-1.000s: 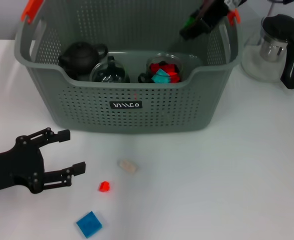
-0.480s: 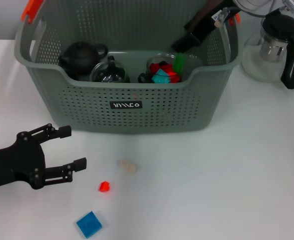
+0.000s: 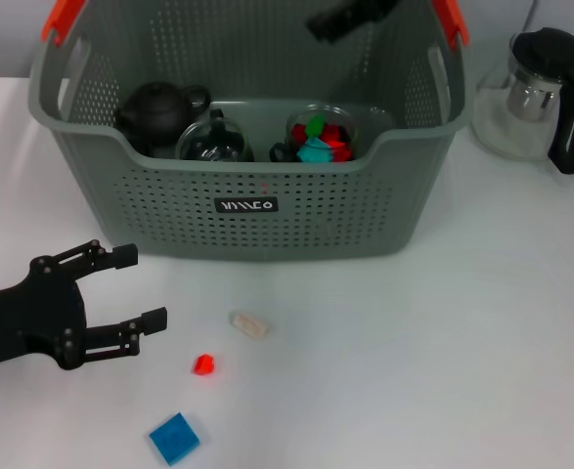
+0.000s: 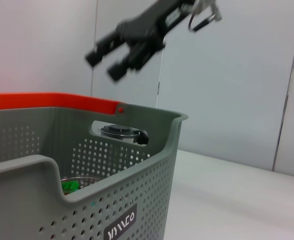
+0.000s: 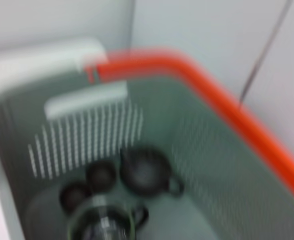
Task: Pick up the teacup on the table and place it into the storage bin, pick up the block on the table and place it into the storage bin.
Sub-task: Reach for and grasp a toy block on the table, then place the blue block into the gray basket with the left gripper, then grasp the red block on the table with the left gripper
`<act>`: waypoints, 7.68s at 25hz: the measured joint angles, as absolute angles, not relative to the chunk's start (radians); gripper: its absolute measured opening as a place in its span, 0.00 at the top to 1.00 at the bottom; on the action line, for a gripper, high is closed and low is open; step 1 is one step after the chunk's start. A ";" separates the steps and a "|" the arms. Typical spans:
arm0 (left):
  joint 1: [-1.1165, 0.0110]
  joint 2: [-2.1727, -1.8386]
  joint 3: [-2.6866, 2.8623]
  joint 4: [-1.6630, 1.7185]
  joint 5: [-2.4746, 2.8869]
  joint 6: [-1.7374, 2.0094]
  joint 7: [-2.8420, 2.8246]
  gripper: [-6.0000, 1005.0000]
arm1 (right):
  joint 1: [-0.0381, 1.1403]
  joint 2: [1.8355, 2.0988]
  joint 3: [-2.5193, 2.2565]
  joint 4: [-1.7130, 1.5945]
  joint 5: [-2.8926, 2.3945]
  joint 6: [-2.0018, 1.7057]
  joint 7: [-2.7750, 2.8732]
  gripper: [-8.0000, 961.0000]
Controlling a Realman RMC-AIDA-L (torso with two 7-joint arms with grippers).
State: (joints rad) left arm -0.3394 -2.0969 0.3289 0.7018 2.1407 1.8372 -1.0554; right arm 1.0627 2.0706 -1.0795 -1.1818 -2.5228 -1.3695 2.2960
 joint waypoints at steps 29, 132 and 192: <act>-0.376 -2.137 0.734 1.055 2.318 2.020 -1.423 0.13 | 0.542 2.094 -1.162 -1.208 -1.855 -1.665 1.858 0.02; -0.508 -2.172 1.711 1.370 2.720 1.717 -1.322 0.50 | 0.711 2.089 -1.105 -0.856 -2.051 -1.632 1.967 0.01; -0.927 -2.084 0.986 1.120 2.485 1.271 -2.250 0.43 | 0.766 2.092 -1.140 -0.860 -2.266 -1.737 1.903 0.01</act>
State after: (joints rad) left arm -0.9266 -2.0840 0.9863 1.1203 2.4848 1.2712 -2.2503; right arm 0.7661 2.0923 -1.1399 -0.8605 -2.2658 -1.7375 1.9034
